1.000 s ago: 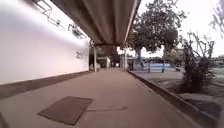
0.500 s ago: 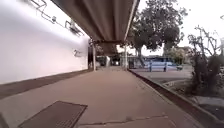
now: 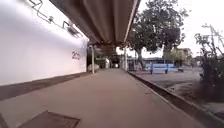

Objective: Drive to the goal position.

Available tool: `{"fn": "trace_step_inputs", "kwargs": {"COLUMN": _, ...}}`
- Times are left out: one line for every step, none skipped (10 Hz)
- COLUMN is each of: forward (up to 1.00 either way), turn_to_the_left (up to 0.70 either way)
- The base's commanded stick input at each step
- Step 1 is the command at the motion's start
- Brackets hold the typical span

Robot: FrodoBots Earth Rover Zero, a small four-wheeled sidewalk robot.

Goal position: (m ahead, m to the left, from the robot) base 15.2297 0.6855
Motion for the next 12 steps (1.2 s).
{"fn": "trace_step_inputs", "kwargs": {"forward": 0.7, "turn_to_the_left": 0.0}}
{"fn": "trace_step_inputs", "kwargs": {"forward": 0.7, "turn_to_the_left": 0.0}}
{"fn": "trace_step_inputs", "kwargs": {"forward": 0.7, "turn_to_the_left": 0.0}}
{"fn": "trace_step_inputs", "kwargs": {"forward": 0.7, "turn_to_the_left": 0.0}}
{"fn": "trace_step_inputs", "kwargs": {"forward": 0.7, "turn_to_the_left": 0.0}}
{"fn": "trace_step_inputs", "kwargs": {"forward": 0.7, "turn_to_the_left": 0.0}}
{"fn": "trace_step_inputs", "kwargs": {"forward": 0.7, "turn_to_the_left": 0.0}}
{"fn": "trace_step_inputs", "kwargs": {"forward": 0.7, "turn_to_the_left": 0.0}}
{"fn": "trace_step_inputs", "kwargs": {"forward": 0.7, "turn_to_the_left": 0.0}}
{"fn": "trace_step_inputs", "kwargs": {"forward": 0.7, "turn_to_the_left": 0.0}}
{"fn": "trace_step_inputs", "kwargs": {"forward": 0.7, "turn_to_the_left": 0.0}}
{"fn": "trace_step_inputs", "kwargs": {"forward": 0.7, "turn_to_the_left": 0.0}}
